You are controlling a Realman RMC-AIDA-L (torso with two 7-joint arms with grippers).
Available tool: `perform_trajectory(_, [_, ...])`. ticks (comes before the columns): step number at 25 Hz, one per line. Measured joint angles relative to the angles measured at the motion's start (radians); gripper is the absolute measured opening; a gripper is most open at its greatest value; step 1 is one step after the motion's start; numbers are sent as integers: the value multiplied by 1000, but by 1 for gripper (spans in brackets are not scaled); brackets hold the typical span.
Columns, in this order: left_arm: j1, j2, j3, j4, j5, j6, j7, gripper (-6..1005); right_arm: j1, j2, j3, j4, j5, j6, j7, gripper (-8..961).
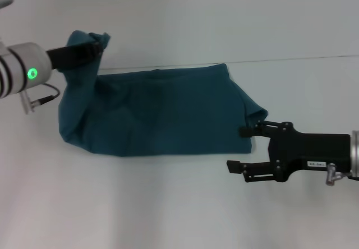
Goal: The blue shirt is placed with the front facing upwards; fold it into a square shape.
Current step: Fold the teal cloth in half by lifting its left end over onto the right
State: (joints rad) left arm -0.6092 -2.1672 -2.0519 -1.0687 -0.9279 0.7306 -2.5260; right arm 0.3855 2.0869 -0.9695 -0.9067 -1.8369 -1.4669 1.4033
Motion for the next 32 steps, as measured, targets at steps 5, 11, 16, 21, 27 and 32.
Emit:
perform_trajectory(5, [-22, -2, 79, 2, 0, -49, -38, 38, -22, -1, 39, -9, 0, -25, -17, 926])
perform_trajectory(11, [-44, -5, 159, 8, -1, -89, -84, 38, -47, -6, 78, -15, -3, -64, -27, 926])
perform_trajectory(16, [-45, -6, 203, 6, -7, -120, -107, 37, -65, -14, 131, -18, -4, -81, -29, 926])
perform_trajectory(21, [-44, -6, 224, -1, -10, -129, -130, 37, -63, -6, 142, -13, -4, -60, -29, 927])
perform_trajectory(27, [-43, -8, 267, -28, -28, -155, -150, 37, -60, -4, 143, -7, -5, -49, -29, 927])
perform_trajectory(32, [-53, -8, 328, -20, -67, -205, -156, 38, -73, -11, 159, -11, -10, -53, -25, 927])
